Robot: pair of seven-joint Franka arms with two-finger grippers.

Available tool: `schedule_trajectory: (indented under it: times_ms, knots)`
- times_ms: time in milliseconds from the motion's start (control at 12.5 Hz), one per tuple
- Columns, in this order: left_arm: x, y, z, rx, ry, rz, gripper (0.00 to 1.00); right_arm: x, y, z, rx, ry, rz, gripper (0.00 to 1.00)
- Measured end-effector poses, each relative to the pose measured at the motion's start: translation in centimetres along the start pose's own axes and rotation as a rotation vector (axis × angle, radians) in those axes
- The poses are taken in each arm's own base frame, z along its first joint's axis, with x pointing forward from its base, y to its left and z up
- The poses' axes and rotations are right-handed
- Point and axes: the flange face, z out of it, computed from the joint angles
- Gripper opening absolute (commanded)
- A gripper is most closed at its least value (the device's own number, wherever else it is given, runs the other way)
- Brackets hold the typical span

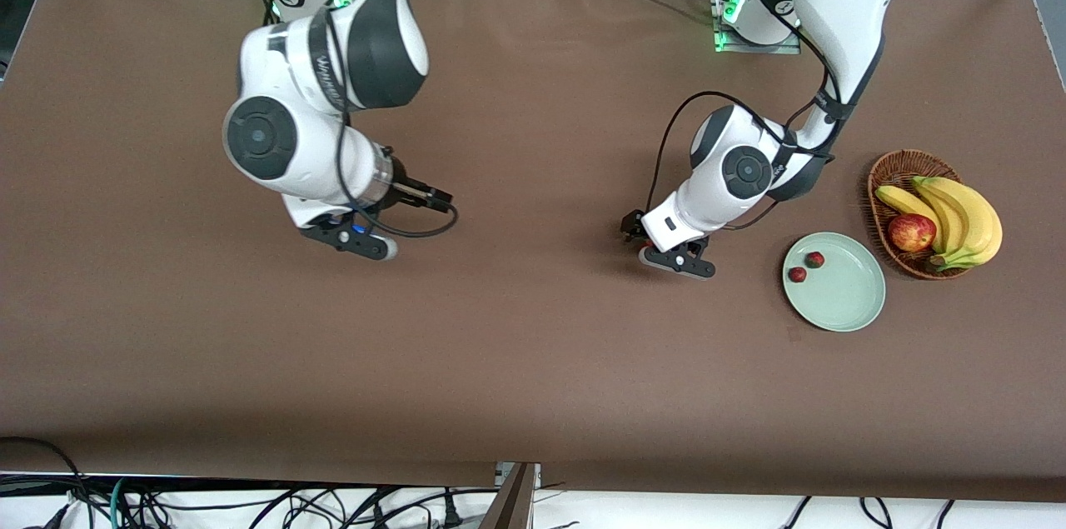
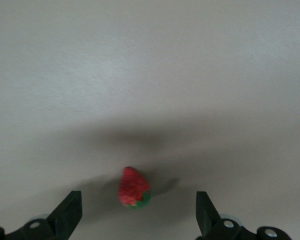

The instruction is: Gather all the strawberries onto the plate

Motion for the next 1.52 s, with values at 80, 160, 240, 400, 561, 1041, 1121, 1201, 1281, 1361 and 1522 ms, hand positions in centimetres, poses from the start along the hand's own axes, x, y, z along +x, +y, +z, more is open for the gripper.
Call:
schedule_trajectory:
  times_ms: [80,160,240,400,561,1041,1121,1201,1281,1361,1522]
  knots:
    - [-0.1,0.6,0.4,0.01,0.008,-0.002,1.0,0.0,2.1,-2.3,-0.007,0.006,-0.056,1.0]
    - [-0.3,1.2,0.9,0.031,0.012,-0.002,1.0,-0.2,4.3,-4.7,-0.008,0.008,-0.112,1.0]
    - [-0.6,1.9,1.3,0.059,0.015,0.001,1.0,-0.5,6.4,-6.7,-0.011,0.012,-0.154,1.0]
    - [-1.1,2.9,2.1,0.118,0.025,0.024,1.0,-0.7,8.6,-8.5,-0.031,0.019,-0.214,1.0]
    - [-1.6,3.0,2.8,0.148,0.024,0.028,1.0,-0.7,8.5,-8.0,-0.066,0.016,-0.237,1.0]
    - [-2.9,2.5,4.0,0.161,-0.001,-0.047,0.44,0.6,7.1,-5.1,-0.206,0.042,-0.315,1.0]
    - [-2.9,2.5,4.0,0.161,0.0,-0.055,0.24,1.2,7.9,-4.9,-0.21,0.05,-0.326,1.0]
    - [-2.9,2.5,4.0,0.161,0.0,-0.061,0.06,1.6,8.9,-4.8,-0.201,0.051,-0.335,1.0]
    - [-2.9,2.5,4.0,0.161,0.0,-0.064,0.0,1.8,10.0,-4.9,-0.189,0.045,-0.344,1.0]
    - [-2.9,2.5,4.0,0.161,0.0,-0.067,0.0,1.8,11.1,-5.1,-0.175,0.033,-0.353,1.0]
    - [-2.9,2.5,4.0,0.161,0.002,-0.099,0.0,1.9,13.4,-6.3,-0.152,0.022,-0.373,1.0]
